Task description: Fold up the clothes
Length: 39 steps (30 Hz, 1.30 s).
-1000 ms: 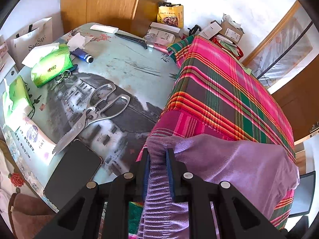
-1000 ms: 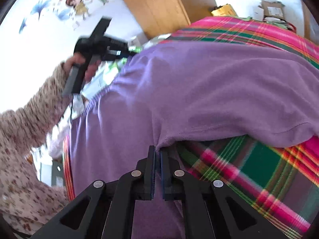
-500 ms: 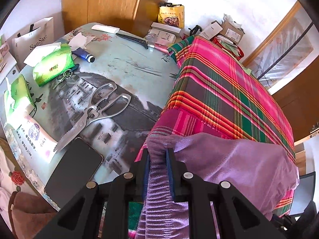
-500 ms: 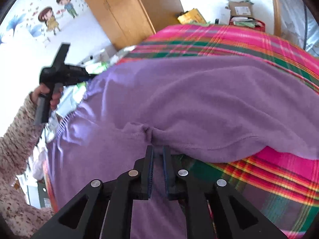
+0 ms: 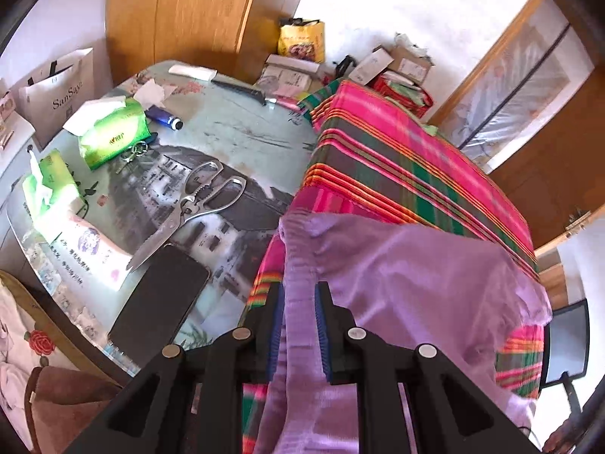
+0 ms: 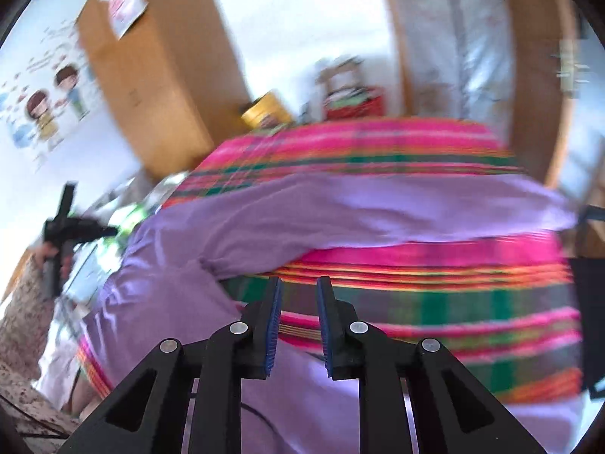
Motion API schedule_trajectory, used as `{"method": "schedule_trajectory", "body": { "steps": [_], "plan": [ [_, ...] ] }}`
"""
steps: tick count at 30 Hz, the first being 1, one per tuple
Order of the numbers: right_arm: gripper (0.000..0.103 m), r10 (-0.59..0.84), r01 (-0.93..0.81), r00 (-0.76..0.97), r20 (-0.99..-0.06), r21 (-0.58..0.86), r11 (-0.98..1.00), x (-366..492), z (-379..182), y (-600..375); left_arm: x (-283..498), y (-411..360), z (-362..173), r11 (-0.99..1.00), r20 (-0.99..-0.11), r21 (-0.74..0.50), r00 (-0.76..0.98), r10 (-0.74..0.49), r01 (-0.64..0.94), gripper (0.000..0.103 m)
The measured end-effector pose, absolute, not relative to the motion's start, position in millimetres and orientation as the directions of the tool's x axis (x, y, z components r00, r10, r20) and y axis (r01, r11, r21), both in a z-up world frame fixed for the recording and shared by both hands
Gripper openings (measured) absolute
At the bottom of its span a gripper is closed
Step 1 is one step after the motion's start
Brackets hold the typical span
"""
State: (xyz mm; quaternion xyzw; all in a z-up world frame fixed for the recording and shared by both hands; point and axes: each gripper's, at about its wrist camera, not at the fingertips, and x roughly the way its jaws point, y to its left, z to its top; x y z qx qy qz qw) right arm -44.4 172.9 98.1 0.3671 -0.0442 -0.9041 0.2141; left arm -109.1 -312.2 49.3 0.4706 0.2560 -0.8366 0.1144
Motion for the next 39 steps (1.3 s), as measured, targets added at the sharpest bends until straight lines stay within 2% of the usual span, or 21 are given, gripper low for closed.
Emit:
{"method": "schedule_trajectory", "body": {
  "steps": [5, 9, 15, 21, 26, 27, 30, 35, 39],
  "plan": [
    [0.021, -0.288, 0.245, -0.755, -0.589, 0.153, -0.957, 18.9, 137.5, 219.0, -64.7, -283.9, 67.2, -0.875, -0.841, -0.319, -0.535, 0.083, 0.364, 0.017],
    [0.023, -0.241, 0.236, -0.760, -0.603, 0.090, -0.968, 52.6, 132.2, 223.9, -26.0, -244.5, 64.6, -0.917, -0.848, -0.276, -0.523, 0.090, 0.289, 0.022],
    [0.023, -0.343, 0.383, -0.620, -0.705, 0.110, -0.917, 73.7, 62.5, 168.1, 10.5, -171.8, 34.6, -0.973, -0.894, -0.196, -0.430, 0.124, 0.126, 0.022],
    [0.023, -0.467, 0.577, -0.494, -0.734, 0.126, -0.807, 98.8, 27.2, 102.7, 41.4, -107.4, 27.4, -0.998, -0.858, -0.012, -0.511, 0.046, -0.069, 0.022],
    [0.023, -0.413, 0.659, -0.473, -0.778, -0.001, -0.752, 110.9, 7.7, 64.7, 48.7, -63.0, 14.4, -0.969, -0.847, 0.115, -0.531, 0.019, -0.217, 0.022],
    [0.025, -0.397, 0.660, -0.479, -0.783, -0.022, -0.751, 112.1, 5.9, 63.7, 49.2, -55.7, 10.8, -0.960, -0.845, 0.143, -0.534, 0.008, -0.241, 0.022],
    [0.044, -0.350, 0.659, -0.496, -0.795, -0.083, -0.747, 115.6, 0.6, 60.8, 51.1, -35.7, 5.1, -0.930, -0.824, 0.233, -0.565, -0.034, -0.283, 0.022],
    [0.044, -0.276, 0.653, -0.522, -0.807, -0.170, -0.738, 119.6, -7.3, 57.2, 45.2, -16.4, 1.4, -0.903, -0.815, 0.257, -0.579, -0.010, -0.345, 0.022],
    [0.044, -0.287, 0.637, -0.513, -0.809, -0.134, -0.759, 110.7, -7.7, 63.2, 36.9, -10.5, 0.8, -0.892, -0.814, 0.268, -0.581, -0.008, -0.364, 0.022]
  ]
}}
